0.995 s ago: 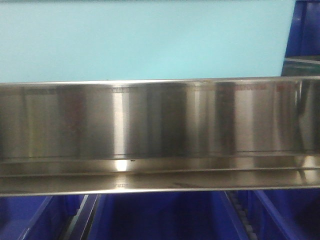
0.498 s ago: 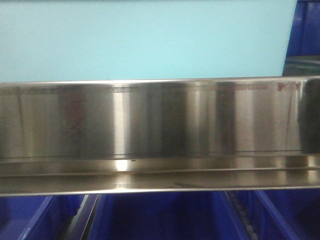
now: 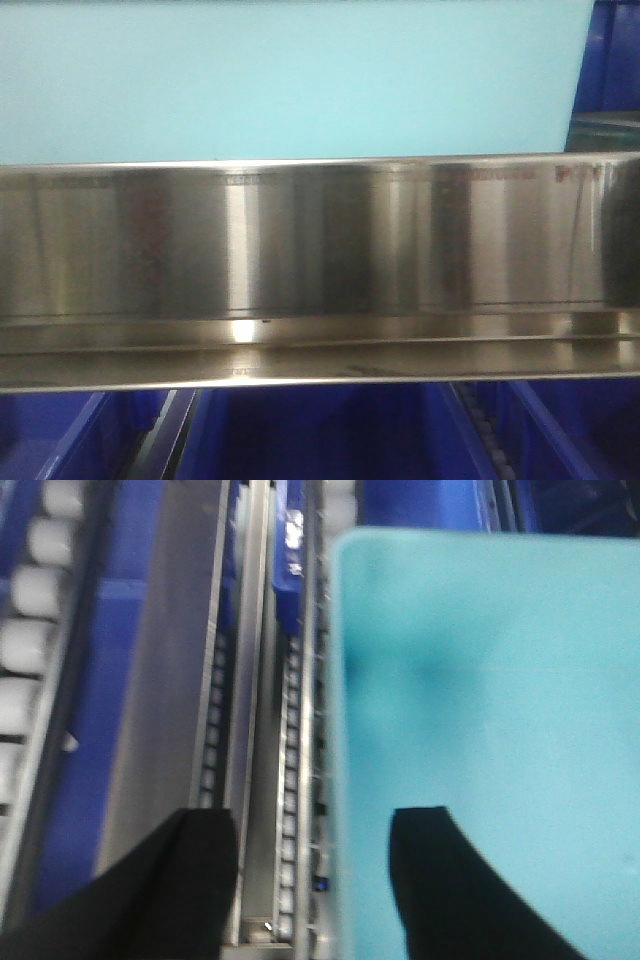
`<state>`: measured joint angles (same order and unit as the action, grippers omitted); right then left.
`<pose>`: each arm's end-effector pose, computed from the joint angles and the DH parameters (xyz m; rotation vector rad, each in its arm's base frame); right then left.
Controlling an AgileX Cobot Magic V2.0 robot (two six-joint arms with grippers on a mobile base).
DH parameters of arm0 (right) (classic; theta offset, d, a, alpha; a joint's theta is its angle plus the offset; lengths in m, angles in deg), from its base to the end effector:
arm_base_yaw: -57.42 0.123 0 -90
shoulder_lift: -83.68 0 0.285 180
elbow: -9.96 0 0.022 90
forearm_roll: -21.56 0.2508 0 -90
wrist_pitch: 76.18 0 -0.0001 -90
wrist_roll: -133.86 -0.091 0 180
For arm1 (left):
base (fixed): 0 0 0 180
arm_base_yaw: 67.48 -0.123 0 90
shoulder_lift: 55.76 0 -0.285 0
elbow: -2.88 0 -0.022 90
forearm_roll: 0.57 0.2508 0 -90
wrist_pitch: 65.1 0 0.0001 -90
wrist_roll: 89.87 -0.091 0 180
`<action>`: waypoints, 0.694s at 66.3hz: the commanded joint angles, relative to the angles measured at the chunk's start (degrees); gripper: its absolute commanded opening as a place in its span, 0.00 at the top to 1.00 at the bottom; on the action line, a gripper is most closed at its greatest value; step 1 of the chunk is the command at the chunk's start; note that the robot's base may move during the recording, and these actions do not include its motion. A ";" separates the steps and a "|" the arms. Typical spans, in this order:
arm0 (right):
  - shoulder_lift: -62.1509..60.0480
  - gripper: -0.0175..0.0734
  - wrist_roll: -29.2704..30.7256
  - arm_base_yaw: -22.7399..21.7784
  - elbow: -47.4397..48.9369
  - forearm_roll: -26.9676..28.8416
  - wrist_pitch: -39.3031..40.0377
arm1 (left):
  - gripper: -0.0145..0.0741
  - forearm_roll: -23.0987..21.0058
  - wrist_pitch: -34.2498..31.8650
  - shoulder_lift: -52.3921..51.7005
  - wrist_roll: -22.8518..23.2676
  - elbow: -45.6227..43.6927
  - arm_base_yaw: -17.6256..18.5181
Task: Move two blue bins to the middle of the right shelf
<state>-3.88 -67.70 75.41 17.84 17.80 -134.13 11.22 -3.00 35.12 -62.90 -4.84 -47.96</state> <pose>0.3012 0.0925 0.3813 0.0578 2.4955 0.2074 0.2905 -0.0855 0.3865 -0.1133 2.5021 -0.0644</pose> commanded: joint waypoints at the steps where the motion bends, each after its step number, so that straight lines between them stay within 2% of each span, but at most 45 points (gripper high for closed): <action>1: 0.49 0.43 0.29 0.07 0.51 0.80 -1.03 | 0.49 -3.98 0.53 1.30 -1.81 -0.46 -0.64; 7: 1.58 0.45 1.17 0.07 0.51 1.65 -2.11 | 0.49 -8.61 0.75 2.67 -5.53 -0.46 -2.44; 14: 3.10 0.48 2.10 0.07 0.51 3.76 -2.76 | 0.49 -11.80 1.09 3.54 -7.98 -0.46 -4.93; 24: 5.82 0.49 3.73 0.07 0.51 6.03 -2.99 | 0.49 -12.74 2.75 4.83 -10.50 -0.46 -6.17; 35: 7.30 0.49 4.03 0.07 0.51 6.11 -3.36 | 0.50 -14.26 4.18 6.38 -10.88 -0.46 -6.17; 41: 7.30 0.50 4.25 0.07 0.51 6.11 -3.47 | 0.54 -15.20 4.56 6.48 -11.00 -0.46 -6.17; 46: 7.30 0.59 4.25 0.07 0.51 6.11 -3.47 | 0.64 -15.73 4.56 6.59 -11.30 -0.46 -6.17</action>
<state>3.66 -64.11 75.41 17.84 24.11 -137.59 -3.18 1.41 41.75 -73.53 -4.84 -53.99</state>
